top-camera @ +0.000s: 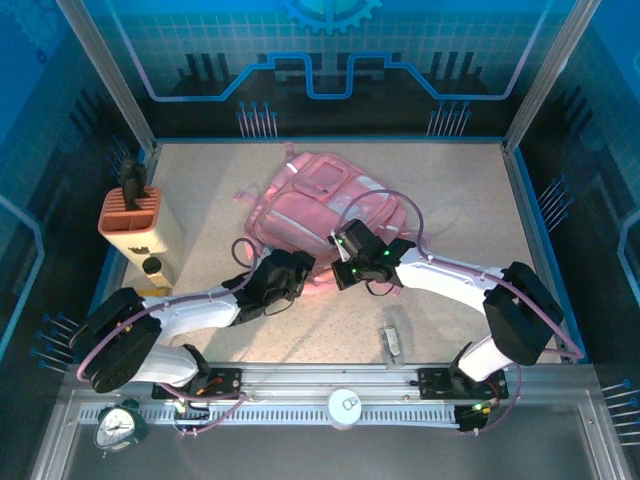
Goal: Pack the student bag
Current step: Zip the student bag at the center of the table.
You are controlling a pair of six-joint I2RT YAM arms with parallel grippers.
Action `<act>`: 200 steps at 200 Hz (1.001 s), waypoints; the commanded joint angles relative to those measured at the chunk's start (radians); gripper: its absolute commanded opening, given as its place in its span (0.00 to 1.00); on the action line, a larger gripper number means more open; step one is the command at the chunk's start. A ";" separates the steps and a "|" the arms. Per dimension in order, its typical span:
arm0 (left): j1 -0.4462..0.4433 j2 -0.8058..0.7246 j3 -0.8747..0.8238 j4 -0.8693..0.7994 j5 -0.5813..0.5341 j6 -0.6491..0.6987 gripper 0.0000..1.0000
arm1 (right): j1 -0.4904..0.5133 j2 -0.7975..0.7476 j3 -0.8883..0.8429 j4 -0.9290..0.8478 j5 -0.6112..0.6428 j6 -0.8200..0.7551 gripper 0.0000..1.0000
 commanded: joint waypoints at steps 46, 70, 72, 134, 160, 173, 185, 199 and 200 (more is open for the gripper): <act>0.024 0.060 0.045 -0.034 -0.100 -0.011 0.10 | 0.012 0.018 -0.002 -0.040 0.035 -0.003 0.00; 0.060 -0.011 0.038 -0.148 -0.131 0.031 0.00 | -0.012 -0.001 -0.016 -0.062 0.079 -0.012 0.00; 0.065 -0.019 0.035 -0.156 -0.135 0.039 0.00 | -0.016 -0.002 -0.017 -0.064 0.082 -0.012 0.00; 0.382 -0.300 -0.070 -0.365 0.024 0.365 0.00 | -0.152 -0.033 -0.033 -0.090 0.110 -0.028 0.00; 0.477 -0.300 -0.058 -0.387 0.133 0.438 0.00 | -0.160 -0.024 0.000 -0.098 0.132 -0.029 0.00; 0.485 -0.285 -0.045 -0.381 0.161 0.455 0.00 | -0.158 -0.030 0.005 -0.082 0.085 -0.027 0.00; 0.485 -0.272 -0.033 -0.380 0.175 0.467 0.00 | -0.153 -0.034 0.005 -0.074 0.054 -0.021 0.00; 0.486 -0.271 -0.022 -0.394 0.182 0.481 0.00 | -0.150 -0.043 0.006 -0.074 0.018 -0.020 0.00; 0.486 -0.272 -0.022 -0.395 0.182 0.481 0.00 | -0.150 -0.045 0.006 -0.073 0.016 -0.020 0.00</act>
